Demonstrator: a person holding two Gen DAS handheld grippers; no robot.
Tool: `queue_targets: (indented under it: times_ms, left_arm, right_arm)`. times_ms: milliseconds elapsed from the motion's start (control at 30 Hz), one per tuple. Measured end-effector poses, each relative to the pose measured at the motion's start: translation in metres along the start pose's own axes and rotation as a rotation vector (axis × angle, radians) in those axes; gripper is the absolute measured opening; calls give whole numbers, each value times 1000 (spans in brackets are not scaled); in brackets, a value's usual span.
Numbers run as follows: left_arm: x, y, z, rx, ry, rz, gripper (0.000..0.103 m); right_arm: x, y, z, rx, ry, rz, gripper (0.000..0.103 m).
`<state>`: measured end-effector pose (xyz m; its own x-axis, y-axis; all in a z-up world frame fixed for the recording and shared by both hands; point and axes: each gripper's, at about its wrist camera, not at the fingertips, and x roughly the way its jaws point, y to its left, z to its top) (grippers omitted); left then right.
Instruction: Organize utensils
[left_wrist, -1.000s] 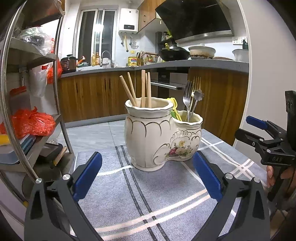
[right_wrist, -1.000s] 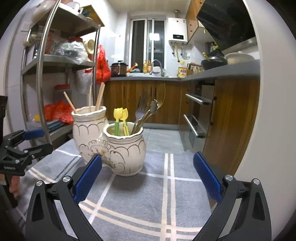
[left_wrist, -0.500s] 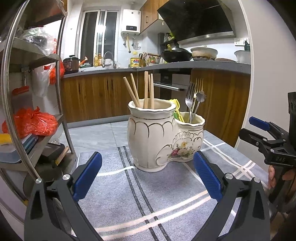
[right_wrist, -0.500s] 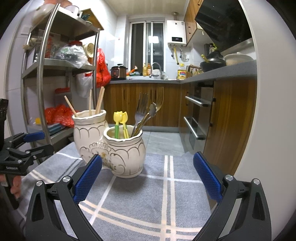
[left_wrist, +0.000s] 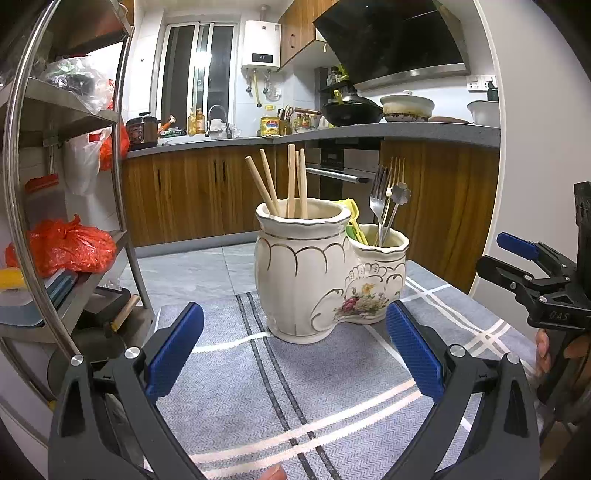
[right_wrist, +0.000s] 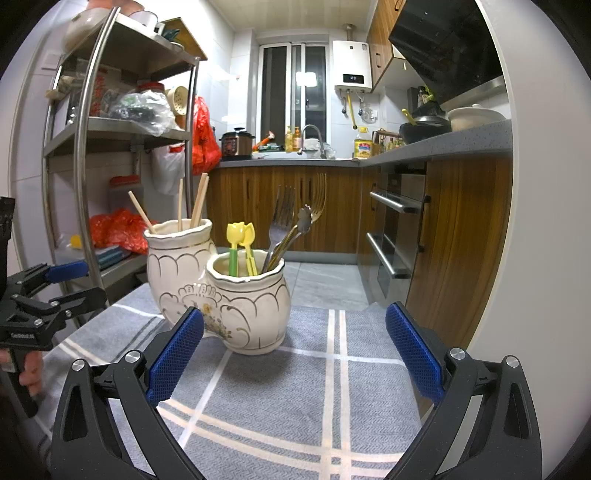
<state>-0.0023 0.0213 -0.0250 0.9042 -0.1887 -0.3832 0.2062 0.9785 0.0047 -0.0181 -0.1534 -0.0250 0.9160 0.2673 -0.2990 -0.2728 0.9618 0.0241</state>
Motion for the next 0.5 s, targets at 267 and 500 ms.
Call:
queue_targets:
  times_ms: [267,500]
  left_arm:
    - [0,1,0,-1,1,0,97]
    - [1,1,1,-6,3,5,97]
  right_arm:
    - [0,0,0,0,0,0,98]
    - [0,0,0,0,0,0,98]
